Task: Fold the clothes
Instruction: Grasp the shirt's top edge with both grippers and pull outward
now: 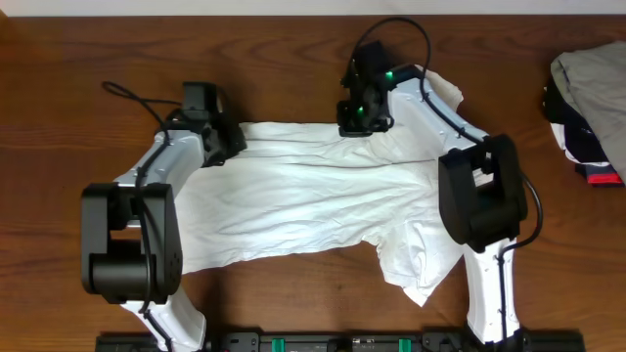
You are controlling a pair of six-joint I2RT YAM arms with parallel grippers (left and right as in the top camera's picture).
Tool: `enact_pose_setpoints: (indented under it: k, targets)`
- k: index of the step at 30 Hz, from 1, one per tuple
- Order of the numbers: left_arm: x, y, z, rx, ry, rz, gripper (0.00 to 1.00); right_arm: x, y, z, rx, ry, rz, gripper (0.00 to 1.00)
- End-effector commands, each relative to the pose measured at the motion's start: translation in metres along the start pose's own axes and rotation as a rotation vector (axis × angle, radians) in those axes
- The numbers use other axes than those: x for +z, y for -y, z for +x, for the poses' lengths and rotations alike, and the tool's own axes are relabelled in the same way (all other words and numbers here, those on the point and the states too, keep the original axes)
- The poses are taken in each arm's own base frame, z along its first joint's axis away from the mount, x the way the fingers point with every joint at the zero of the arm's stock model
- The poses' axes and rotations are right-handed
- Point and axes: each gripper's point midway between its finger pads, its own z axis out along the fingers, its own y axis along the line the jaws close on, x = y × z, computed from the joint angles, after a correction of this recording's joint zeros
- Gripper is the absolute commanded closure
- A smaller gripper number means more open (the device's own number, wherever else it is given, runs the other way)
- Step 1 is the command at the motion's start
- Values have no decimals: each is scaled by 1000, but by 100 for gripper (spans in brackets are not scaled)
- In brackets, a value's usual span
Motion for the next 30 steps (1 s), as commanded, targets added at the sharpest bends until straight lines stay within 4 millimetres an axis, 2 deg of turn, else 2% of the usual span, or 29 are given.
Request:
enact_pose_setpoints:
  k: [1, 8, 11, 19, 23, 30]
  targets:
    - [0, -6, -7, 15, 9, -16, 94, 8, 11, 6, 19, -20, 16, 98]
    - [1, -24, -11, 39, 18, -63, 94, 17, 38, 12, 78, -62, 38, 99]
    - [8, -34, -8, 47, -2, -82, 94, 15, 53, 15, 111, -79, 56, 99]
    - [28, -84, -5, -35, -40, -170, 94, 6, 91, 24, 138, -112, 185, 99]
    - [27, -104, -9, -82, -39, -188, 94, 2, 102, 25, 140, -117, 214, 99]
    - [22, -127, -16, -137, -19, -203, 94, -6, 126, 27, 179, -118, 275, 99]
